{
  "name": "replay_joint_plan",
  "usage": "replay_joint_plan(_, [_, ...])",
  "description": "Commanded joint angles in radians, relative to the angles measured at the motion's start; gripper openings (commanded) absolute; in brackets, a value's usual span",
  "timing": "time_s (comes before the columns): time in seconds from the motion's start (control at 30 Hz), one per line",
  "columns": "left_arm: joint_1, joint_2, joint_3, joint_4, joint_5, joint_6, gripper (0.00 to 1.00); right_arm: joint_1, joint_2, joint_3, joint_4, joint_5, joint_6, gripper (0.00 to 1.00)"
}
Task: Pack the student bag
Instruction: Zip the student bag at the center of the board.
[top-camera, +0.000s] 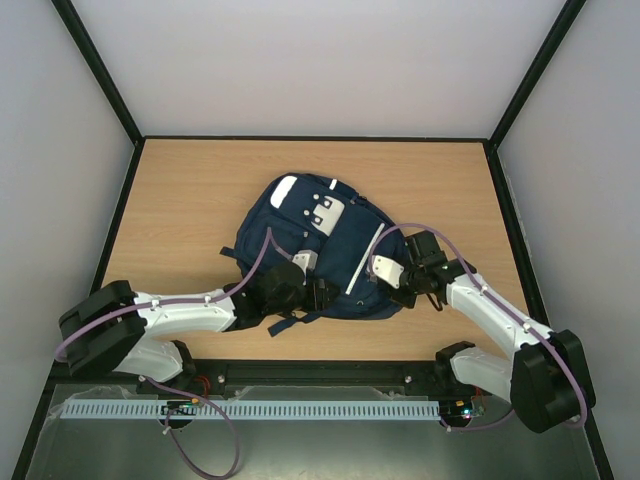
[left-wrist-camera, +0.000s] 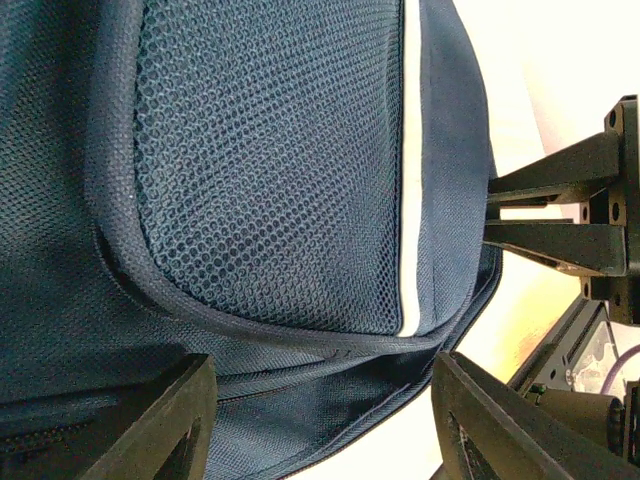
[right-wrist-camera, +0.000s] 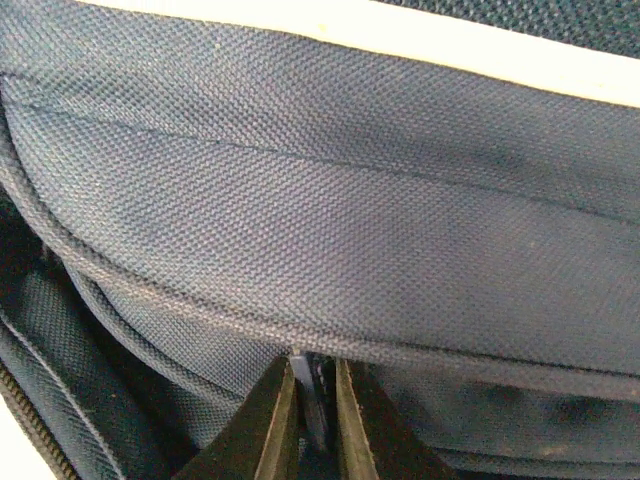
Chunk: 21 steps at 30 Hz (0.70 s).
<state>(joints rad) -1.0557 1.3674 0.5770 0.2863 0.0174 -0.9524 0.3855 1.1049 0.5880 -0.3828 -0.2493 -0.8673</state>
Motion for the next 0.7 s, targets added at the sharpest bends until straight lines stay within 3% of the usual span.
replay_joint_plan(0.0, [-0.006, 0.004, 0.020, 0.032, -0.030, -0.027, 0.61, 0.007, -0.036, 0.023, -0.056, -0.012, 0.010, 0.09])
replay_joint_plan(0.37, [-0.030, 0.052, 0.025, 0.128, 0.005, -0.094, 0.52, 0.038, -0.109, 0.059, -0.204, -0.021, 0.056, 0.01])
replay_joint_plan(0.67, [-0.048, 0.100, 0.030, 0.152, -0.006, -0.178, 0.49, 0.172, -0.125, 0.045, -0.202, 0.006, 0.159, 0.01])
